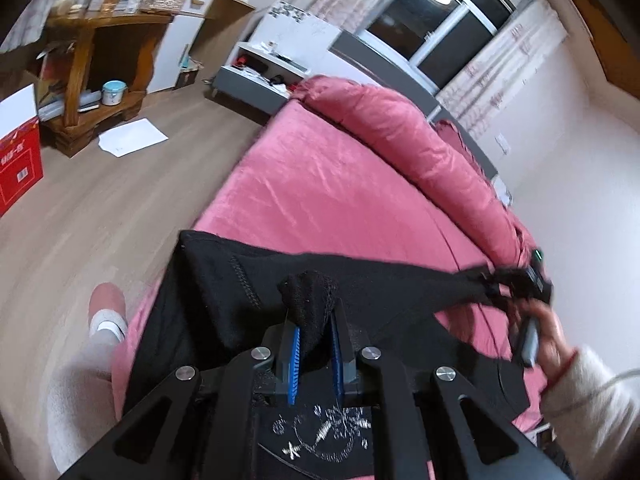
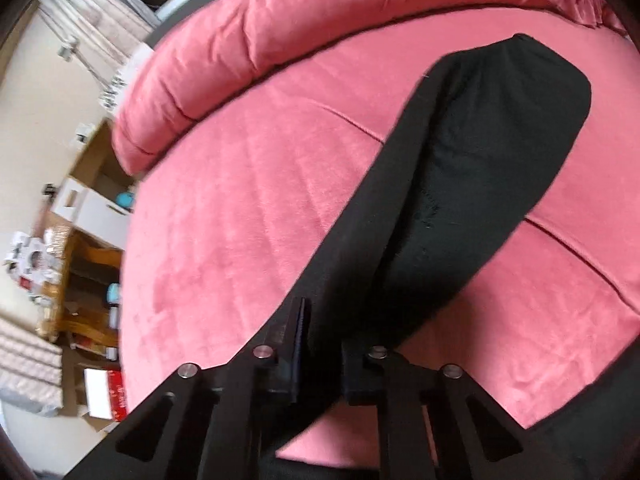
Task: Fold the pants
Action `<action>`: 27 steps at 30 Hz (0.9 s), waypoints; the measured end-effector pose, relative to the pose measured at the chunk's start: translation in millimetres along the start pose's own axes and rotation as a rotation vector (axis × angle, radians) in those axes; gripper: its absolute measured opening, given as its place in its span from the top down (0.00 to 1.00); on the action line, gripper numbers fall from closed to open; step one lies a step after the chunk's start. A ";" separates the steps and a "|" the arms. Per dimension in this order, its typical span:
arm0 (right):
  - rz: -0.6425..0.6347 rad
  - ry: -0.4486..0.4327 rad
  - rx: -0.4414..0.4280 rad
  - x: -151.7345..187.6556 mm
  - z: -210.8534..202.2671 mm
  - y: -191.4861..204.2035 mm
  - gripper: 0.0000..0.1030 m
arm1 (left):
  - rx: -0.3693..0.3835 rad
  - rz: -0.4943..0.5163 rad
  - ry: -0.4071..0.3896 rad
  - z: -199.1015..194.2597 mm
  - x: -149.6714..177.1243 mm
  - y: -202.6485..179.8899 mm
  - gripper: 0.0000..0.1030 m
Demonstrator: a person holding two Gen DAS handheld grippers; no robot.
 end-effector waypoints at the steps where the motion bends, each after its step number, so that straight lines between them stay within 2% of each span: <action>1: -0.005 -0.008 -0.021 7.2 -9.5 -2.3 0.89 | -0.003 -0.009 -0.014 -1.7 -3.6 4.4 0.88; 6: -0.077 -0.078 -0.133 52.9 -68.2 -6.8 0.89 | -0.022 -0.049 -0.049 -9.4 -6.7 24.6 0.88; 12: -0.164 -0.153 -0.150 134.2 -105.6 -20.6 0.89 | -0.038 -0.127 -0.036 -8.4 4.9 52.1 0.88; 16: -0.168 -0.089 -0.102 178.8 -84.8 -39.8 0.89 | -0.048 -0.185 0.006 -3.5 20.2 68.5 0.88; 19: -0.095 0.019 -0.089 199.7 -51.9 -63.3 0.89 | 0.002 -0.241 0.024 -1.7 25.5 75.0 0.87; 21: -0.037 0.052 -0.101 198.7 -40.1 -72.6 0.90 | 0.035 -0.264 0.043 -0.3 27.0 74.3 0.84; 24: -0.033 0.040 -0.120 193.2 -40.8 -71.7 0.89 | 0.092 -0.339 0.071 -2.8 29.6 76.5 0.64; 26: -0.027 0.025 -0.147 192.7 -45.1 -69.8 0.82 | 0.139 -0.423 0.085 -6.2 29.8 82.0 0.51; 27: -0.012 0.019 -0.157 191.9 -46.6 -71.4 0.69 | 0.154 -0.458 0.092 -8.0 30.5 85.2 0.50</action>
Point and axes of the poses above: each gripper's, at about its wrist camera, not at the fingertips, and z roughly the way its jaws point, y to its left, x to its underside, the point moved 5 cm from there along z, roughly the way its jaws point, and after that the axes turned 3 degrees about y, right-handed, at the moved point
